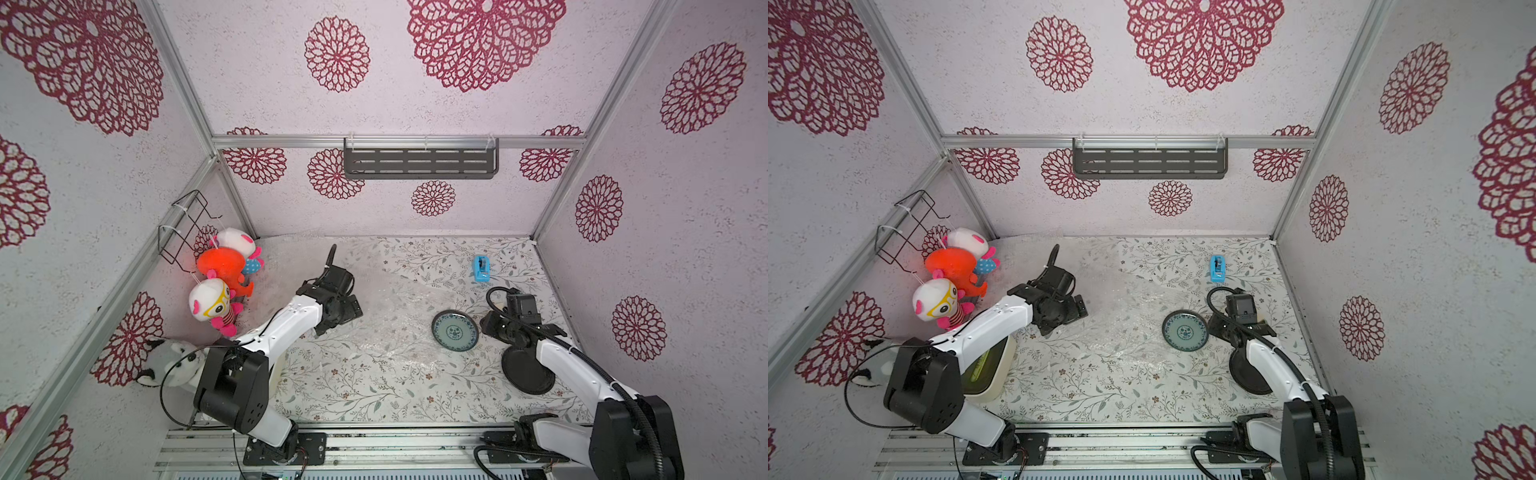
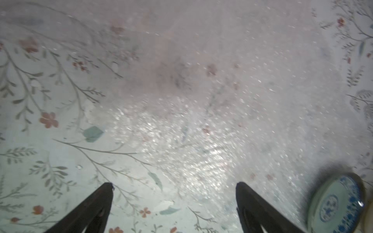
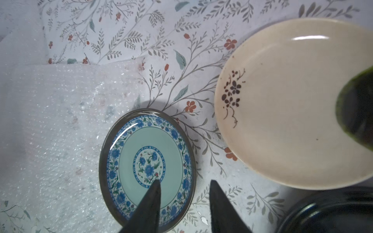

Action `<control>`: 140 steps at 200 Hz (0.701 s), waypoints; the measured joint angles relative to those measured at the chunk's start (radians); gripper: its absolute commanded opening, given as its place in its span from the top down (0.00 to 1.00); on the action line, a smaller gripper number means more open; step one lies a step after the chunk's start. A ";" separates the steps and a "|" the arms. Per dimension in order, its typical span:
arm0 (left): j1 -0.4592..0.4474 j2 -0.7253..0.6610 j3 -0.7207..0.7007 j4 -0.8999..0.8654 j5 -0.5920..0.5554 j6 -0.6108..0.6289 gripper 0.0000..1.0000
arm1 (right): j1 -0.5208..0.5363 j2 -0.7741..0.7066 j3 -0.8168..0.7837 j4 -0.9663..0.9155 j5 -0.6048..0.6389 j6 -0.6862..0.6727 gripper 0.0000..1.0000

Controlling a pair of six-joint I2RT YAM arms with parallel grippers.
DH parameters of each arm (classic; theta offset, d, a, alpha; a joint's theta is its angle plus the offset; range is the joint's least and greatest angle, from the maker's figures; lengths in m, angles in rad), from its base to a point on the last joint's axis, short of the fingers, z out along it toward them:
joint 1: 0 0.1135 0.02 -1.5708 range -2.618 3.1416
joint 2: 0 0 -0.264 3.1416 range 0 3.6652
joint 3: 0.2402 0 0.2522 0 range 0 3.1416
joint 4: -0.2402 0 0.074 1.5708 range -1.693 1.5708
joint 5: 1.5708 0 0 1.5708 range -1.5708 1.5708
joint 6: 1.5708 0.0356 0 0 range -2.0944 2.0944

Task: Wrap dinner plates in bubble wrap
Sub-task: Pick up the plate at the center of the board.

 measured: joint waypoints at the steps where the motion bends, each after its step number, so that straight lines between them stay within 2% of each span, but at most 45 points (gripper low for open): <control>1: 0.003 0.000 -0.002 0.002 0.000 0.001 0.02 | 0.000 0.002 0.000 0.000 0.000 0.000 0.49; 37: 0.156 0.003 -0.104 0.080 0.035 0.095 0.02 | 0.000 0.119 0.000 -0.005 -0.039 0.000 0.53; 64: 0.241 0.035 -0.124 0.142 0.096 0.146 0.02 | 0.000 0.197 0.000 0.000 -0.080 -0.001 0.59; 140: 0.303 0.097 -0.177 0.291 0.260 0.218 0.02 | -0.001 0.235 -0.015 0.094 -0.143 0.011 0.94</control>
